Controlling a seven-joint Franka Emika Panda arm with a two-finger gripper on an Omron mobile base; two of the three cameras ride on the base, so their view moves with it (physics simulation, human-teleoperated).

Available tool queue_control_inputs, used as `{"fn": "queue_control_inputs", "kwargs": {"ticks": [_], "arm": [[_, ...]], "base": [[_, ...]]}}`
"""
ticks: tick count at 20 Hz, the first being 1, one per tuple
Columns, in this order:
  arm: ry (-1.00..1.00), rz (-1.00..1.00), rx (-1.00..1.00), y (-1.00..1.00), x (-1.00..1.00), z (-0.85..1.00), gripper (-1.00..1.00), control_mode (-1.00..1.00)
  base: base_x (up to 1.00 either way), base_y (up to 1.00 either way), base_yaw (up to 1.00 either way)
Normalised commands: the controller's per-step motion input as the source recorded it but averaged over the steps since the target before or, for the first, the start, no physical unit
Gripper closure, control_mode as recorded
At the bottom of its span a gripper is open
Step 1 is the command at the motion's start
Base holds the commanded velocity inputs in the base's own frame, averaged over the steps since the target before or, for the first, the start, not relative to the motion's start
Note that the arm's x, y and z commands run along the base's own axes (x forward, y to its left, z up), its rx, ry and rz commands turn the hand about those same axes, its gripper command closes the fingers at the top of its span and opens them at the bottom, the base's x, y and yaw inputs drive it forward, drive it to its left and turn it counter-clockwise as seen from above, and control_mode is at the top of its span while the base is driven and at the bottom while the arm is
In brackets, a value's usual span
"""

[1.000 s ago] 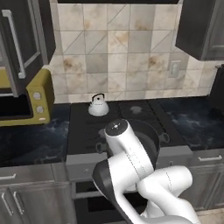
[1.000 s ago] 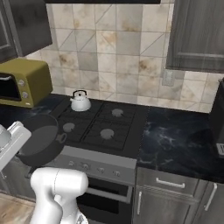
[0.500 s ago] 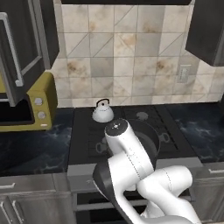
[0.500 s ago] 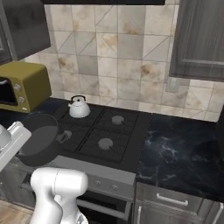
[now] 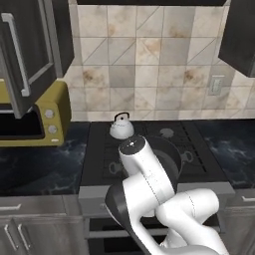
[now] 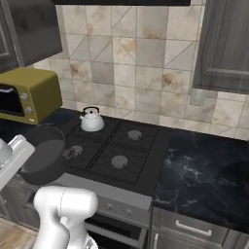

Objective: Pick the kettle from the cabinet and place it on a stove burner. Then pick the pot from the counter and place it on another stove burner. Finally, turn both burners on.

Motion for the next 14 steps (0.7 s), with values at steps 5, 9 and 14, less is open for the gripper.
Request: {"fn": "queue_control_inputs", "kwargs": {"ticks": [5,9,14], "arm": [[0.0,0.0,0.0,0.0,0.0,0.0,1.0,1.0],[0.0,0.0,0.0,0.0,0.0,0.0,1.0,1.0],[0.0,0.0,0.0,0.0,0.0,0.0,1.0,1.0]], "base": [[0.0,-0.36,0.12],[0.0,-0.4,0.07],[0.11,-0.19,0.09]]}}
